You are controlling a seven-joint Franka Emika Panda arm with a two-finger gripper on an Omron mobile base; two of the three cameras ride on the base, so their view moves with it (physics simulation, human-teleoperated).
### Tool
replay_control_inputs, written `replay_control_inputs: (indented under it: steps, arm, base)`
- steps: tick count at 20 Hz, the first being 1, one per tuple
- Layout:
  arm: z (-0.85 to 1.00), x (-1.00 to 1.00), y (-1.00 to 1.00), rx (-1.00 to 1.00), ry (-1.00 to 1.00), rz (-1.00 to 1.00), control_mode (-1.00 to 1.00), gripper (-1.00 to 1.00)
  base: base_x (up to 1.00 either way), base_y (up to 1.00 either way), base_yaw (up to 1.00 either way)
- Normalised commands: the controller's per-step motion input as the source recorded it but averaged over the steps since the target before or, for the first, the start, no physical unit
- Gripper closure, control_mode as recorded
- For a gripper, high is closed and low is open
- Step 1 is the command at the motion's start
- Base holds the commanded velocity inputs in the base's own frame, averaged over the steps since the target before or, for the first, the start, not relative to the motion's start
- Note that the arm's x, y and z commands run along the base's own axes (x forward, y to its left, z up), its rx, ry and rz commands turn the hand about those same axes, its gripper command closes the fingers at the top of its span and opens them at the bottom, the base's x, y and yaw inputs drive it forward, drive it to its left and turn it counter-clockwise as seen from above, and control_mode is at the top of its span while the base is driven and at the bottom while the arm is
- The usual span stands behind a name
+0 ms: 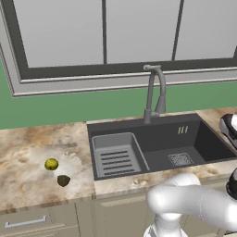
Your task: Remove the pear and kiwi from the sink. Then move the bowl and cup from the counter to the sink for washing.
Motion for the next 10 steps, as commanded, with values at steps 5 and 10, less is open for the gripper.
replay_control_inputs:
  steps: [5, 10]
  arm:
    - [0.03, 0.00, 0.36, -0.02, 0.00, 0.09, -1.00, 1.00]
    - [0.02, 0.00, 0.36, 0.00, 0.00, 0.11, -1.00, 1.00]
  base:
    - [0.00, 0.00, 0.00]
    - [0.00, 0.00, 0.00]
